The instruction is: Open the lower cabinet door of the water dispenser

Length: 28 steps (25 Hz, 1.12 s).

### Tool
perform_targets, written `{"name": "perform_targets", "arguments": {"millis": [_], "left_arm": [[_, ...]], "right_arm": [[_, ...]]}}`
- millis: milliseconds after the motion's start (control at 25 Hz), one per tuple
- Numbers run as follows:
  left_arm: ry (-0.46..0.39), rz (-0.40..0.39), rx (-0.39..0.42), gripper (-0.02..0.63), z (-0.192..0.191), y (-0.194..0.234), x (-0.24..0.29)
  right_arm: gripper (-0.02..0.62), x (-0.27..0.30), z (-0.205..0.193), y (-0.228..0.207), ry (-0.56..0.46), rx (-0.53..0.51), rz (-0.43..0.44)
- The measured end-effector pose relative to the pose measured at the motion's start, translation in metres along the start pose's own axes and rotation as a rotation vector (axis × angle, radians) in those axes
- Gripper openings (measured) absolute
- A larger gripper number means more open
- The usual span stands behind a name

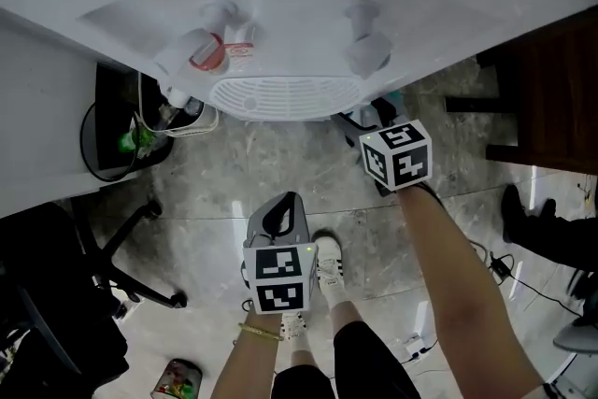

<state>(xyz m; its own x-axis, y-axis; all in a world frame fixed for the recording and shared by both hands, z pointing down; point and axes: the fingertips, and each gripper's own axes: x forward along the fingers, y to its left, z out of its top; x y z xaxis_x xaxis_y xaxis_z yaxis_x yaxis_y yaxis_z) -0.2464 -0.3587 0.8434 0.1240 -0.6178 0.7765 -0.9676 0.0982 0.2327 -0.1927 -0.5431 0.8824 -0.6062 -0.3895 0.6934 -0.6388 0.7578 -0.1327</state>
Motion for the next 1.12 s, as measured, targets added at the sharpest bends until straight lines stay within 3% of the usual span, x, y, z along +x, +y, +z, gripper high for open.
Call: {"name": "perform_targets", "arguments": {"millis": [360, 760, 960, 1120], "left_arm": [[-0.012, 0.001, -0.011, 0.006, -0.026, 0.015, -0.028], [-0.016, 0.057, -0.092, 0.006, -0.087, 0.048, -0.075], [-0.013, 0.107, -0.166, 0.006, -0.106, 0.076, -0.091], [-0.020, 0.143, -0.206, 0.006, -0.113, 0.098, -0.101]], "right_arm": [[0.267, -0.046, -0.054, 0.056, 0.014, 0.095, -0.085], [0.207, -0.086, -0.107, 0.187, 0.057, 0.157, 0.045], [0.167, -0.083, -0.115, 0.242, 0.092, 0.118, 0.104], [0.093, -0.074, -0.115, 0.278, 0.118, 0.080, 0.151]]}}
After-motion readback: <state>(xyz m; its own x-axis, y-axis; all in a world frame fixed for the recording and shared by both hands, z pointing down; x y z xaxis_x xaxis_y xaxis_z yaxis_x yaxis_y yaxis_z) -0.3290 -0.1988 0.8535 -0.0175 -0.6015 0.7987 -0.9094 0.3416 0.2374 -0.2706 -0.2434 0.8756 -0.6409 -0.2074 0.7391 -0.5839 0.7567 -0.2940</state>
